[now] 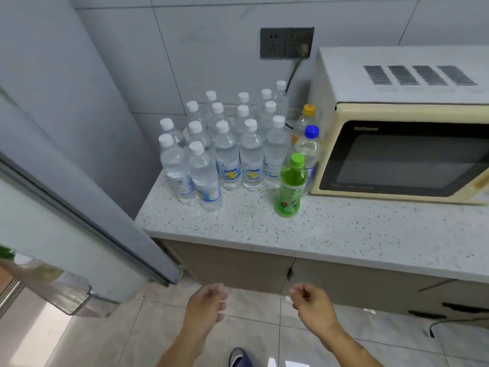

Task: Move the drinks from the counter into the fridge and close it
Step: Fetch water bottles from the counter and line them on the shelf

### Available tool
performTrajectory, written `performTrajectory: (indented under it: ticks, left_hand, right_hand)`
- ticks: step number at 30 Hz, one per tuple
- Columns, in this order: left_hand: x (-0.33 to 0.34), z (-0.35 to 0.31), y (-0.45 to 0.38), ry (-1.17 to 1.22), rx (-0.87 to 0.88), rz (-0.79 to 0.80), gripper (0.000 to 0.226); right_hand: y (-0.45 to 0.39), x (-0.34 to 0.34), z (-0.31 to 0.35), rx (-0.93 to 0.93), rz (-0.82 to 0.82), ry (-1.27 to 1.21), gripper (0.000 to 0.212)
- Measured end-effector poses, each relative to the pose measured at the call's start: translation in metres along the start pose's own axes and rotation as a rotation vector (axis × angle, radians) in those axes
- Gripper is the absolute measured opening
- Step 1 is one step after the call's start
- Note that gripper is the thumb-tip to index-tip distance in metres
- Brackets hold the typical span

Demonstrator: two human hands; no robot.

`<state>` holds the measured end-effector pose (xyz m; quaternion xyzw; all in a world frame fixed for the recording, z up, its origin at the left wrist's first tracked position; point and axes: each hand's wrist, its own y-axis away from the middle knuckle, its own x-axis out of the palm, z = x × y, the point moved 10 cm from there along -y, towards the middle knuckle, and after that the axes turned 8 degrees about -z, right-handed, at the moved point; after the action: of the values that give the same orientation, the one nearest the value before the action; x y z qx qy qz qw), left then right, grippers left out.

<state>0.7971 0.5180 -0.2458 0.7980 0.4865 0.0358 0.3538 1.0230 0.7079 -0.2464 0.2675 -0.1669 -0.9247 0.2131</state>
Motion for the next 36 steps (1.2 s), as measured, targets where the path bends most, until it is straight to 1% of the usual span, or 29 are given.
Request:
performTrajectory:
  ticks: [3, 4, 7, 10, 13, 15, 17, 20, 23, 26, 29, 33, 36]
  left_hand:
    - [0.01, -0.056, -0.011, 0.034, 0.141, 0.022, 0.012]
    - [0.008, -0.076, -0.016, 0.061, 0.191, 0.007, 0.013]
    - [-0.006, -0.131, -0.029, 0.196, 0.292, -0.101, 0.019]
    - [-0.026, -0.178, -0.036, 0.305, 0.34, -0.241, 0.032]
    - [-0.04, -0.218, -0.042, 0.392, 0.36, -0.329, 0.043]
    - [-0.048, -0.242, -0.044, 0.459, 0.398, -0.365, 0.043]
    - [-0.056, -0.264, -0.046, 0.486, 0.422, -0.406, 0.042]
    - [-0.068, -0.286, -0.054, 0.386, 0.445, -0.49, 0.054]
    - [-0.067, -0.309, -0.069, 0.247, 0.476, -0.504, 0.061]
    - [-0.062, -0.323, -0.08, 0.188, 0.496, -0.476, 0.056]
    - [-0.061, -0.326, -0.088, 0.168, 0.495, -0.472, 0.047]
    - [-0.055, -0.324, -0.069, 0.185, 0.602, -0.477, 0.035]
    - [-0.042, -0.317, -0.046, 0.148, 0.704, -0.403, 0.032]
  right_hand:
    - [-0.013, -0.004, 0.073, -0.158, -0.023, 0.009, 0.004]
    - [-0.019, -0.003, 0.098, -0.206, -0.022, 0.004, 0.003]
    - [-0.032, 0.012, 0.17, -0.333, -0.022, -0.014, 0.009]
    - [-0.04, 0.039, 0.24, -0.456, -0.023, -0.052, 0.022]
    - [-0.045, 0.063, 0.304, -0.578, -0.036, -0.061, 0.039]
    - [-0.048, 0.076, 0.341, -0.645, -0.049, -0.073, 0.046]
    - [-0.052, 0.088, 0.366, -0.667, -0.043, -0.075, 0.053]
    - [-0.059, 0.107, 0.382, -0.68, -0.005, -0.011, 0.051]
    - [-0.066, 0.116, 0.385, -0.672, 0.011, 0.062, 0.043]
    - [-0.068, 0.113, 0.384, -0.693, 0.043, 0.011, 0.029]
    - [-0.069, 0.099, 0.37, -0.68, 0.082, -0.115, 0.018]
    - [-0.068, 0.064, 0.342, -0.668, 0.007, -0.235, 0.016]
    - [-0.066, 0.037, 0.33, -0.692, -0.049, -0.265, 0.019]
